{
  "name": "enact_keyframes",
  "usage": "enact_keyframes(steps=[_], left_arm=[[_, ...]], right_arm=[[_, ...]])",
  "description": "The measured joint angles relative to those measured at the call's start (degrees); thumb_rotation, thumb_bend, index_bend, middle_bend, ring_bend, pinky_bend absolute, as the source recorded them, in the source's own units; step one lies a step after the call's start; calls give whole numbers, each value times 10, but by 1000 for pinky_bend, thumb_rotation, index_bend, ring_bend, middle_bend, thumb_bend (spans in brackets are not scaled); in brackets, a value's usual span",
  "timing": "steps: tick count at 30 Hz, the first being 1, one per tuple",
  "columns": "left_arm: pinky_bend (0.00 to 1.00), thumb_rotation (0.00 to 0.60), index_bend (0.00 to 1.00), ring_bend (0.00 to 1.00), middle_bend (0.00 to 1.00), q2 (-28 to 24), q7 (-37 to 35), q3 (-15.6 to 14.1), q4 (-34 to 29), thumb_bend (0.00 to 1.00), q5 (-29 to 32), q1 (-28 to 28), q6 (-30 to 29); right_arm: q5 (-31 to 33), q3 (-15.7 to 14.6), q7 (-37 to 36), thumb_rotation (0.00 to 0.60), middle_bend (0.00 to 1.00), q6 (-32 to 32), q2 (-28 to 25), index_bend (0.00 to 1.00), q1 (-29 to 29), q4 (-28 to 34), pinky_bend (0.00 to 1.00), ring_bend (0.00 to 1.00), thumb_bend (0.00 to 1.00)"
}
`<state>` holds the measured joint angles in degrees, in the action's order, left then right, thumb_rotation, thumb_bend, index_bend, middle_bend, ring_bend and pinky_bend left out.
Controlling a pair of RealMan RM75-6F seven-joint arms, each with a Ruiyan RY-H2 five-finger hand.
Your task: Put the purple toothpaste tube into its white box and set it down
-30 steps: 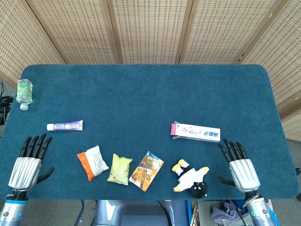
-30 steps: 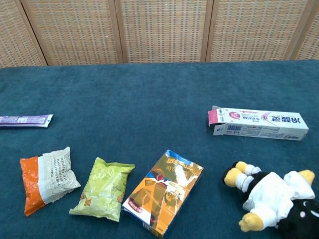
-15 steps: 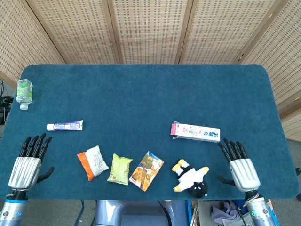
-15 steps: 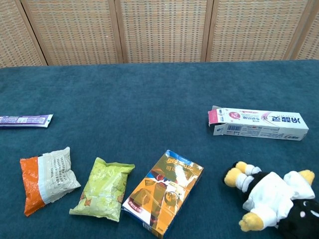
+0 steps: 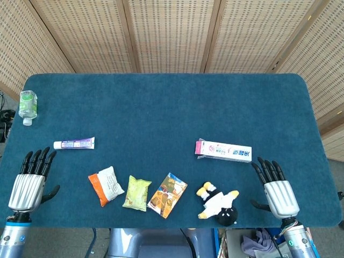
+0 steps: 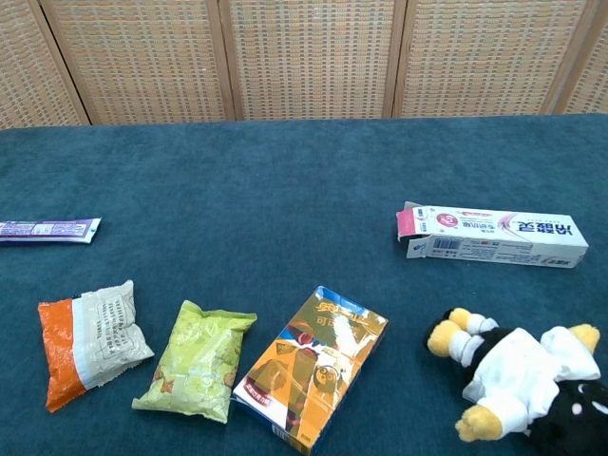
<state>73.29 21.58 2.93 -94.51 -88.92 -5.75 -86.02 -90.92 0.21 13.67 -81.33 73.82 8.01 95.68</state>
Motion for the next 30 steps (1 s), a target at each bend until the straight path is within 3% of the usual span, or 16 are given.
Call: enact_keyframes(steps=[9,15,21,30], left_arm=[[22,600,5,0,6,-30,0,56,23,242,69,-55,78],[103,600,87,46,67,-48,3,80,56,242,122,-95,151],[173,600,151,115,137,-50,6,91,100,241,185,-133,230],[221,600,243,176,221,-18,34,98,171,242,256,-182,294]], right_arm=[[6,-1,8,600,0,8,4,0,2,-1,0,0,38],[11,-2,14,600,0,15,4,0,3,2,0,0,37],[9,-2,18,600,0,14,7,0,3,1,0,0,37],[11,-3,22,600,0,18,11,0,5,-3,0,0,39]])
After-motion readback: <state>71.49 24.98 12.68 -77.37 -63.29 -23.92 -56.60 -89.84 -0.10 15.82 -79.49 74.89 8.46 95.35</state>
